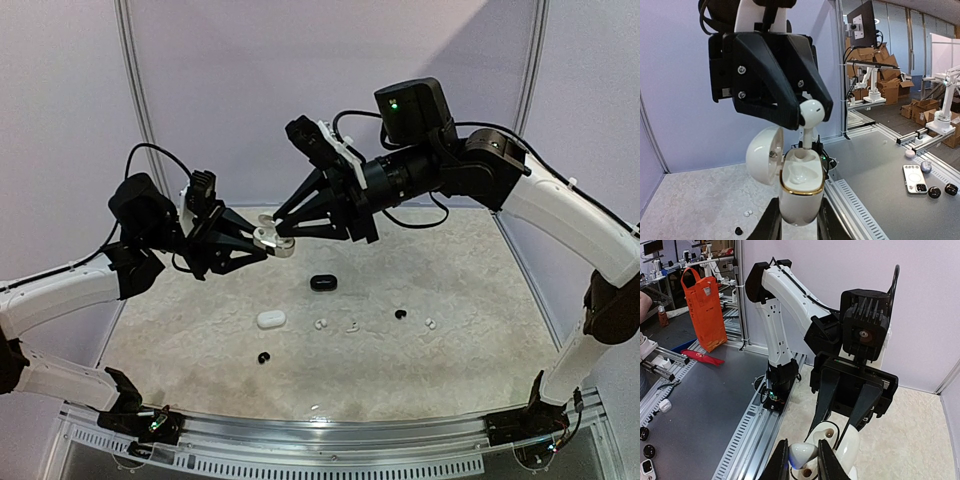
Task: Insert the wireless bluetooth earbuds into the charging case
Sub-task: Insert the right earbud into the right side groove of the charging case.
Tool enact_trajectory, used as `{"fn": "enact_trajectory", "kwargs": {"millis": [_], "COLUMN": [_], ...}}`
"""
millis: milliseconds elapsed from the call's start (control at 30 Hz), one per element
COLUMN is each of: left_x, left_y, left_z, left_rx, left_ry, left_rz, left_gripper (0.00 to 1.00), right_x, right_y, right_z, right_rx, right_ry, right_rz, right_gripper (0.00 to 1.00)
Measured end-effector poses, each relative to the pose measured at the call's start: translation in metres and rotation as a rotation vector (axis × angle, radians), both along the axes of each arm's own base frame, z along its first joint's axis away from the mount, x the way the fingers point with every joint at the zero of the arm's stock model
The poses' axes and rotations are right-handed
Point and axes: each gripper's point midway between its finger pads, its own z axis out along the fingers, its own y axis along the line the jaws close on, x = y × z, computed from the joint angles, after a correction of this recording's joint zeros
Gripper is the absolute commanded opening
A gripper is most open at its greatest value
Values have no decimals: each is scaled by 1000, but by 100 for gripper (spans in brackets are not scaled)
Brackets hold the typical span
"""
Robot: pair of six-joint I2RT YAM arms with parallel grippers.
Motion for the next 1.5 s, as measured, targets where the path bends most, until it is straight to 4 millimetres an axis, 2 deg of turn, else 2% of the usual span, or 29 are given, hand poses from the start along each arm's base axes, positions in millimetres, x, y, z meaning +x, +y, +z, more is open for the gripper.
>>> {"fn": "enact_trajectory", "kwargs": {"millis": [400,867,1067,1400,1500], "left_x": [3,19,26,34,34], "left_y": [-1,-3,-3,-3,-2], "left_z": [-2,-4,-5,-9,-7], "left_rx": [9,-3,-4,0,-13], "left_ry": [18,56,93,202,193], "left_rz": [14,118,155,194,196], "left_gripper": [0,0,0,0,0], "right_x": [4,19,22,18,20], "right_y": [-2,1,0,-18,-20], "right_z": [-4,-1,9,36,35], "right_rx": [-24,-19,23,109,120], "right_ry": [-27,-30,-16,11,19], "right_rz": [-27,-114,-152,-208,-227], "right_gripper": [0,0,0,0,0]}}
